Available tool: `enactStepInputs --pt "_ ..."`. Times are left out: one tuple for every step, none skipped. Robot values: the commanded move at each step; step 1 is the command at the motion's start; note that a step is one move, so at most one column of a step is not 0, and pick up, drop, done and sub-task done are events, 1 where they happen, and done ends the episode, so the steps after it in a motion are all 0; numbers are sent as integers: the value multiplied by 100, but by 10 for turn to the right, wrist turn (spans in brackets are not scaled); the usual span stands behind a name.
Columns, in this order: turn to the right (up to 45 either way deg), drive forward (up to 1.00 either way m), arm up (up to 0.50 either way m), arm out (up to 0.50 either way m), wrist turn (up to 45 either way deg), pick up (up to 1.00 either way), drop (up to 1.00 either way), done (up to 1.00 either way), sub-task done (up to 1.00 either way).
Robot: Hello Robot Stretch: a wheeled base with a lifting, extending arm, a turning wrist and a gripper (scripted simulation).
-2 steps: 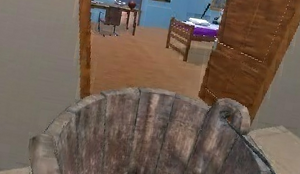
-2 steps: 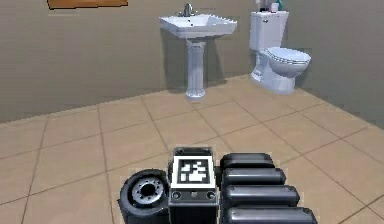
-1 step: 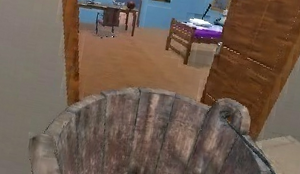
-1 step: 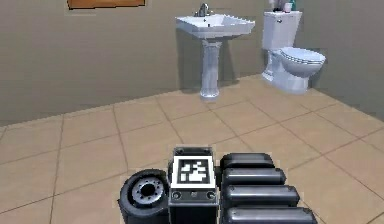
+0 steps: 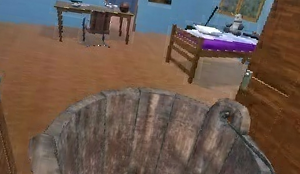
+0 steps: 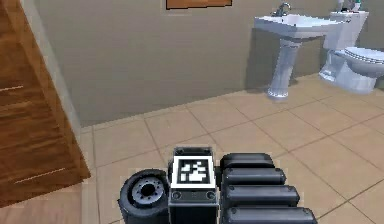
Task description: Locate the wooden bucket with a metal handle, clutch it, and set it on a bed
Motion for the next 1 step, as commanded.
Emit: enactStepInputs --pt "240 0 0 0 0 0 0 0 0"
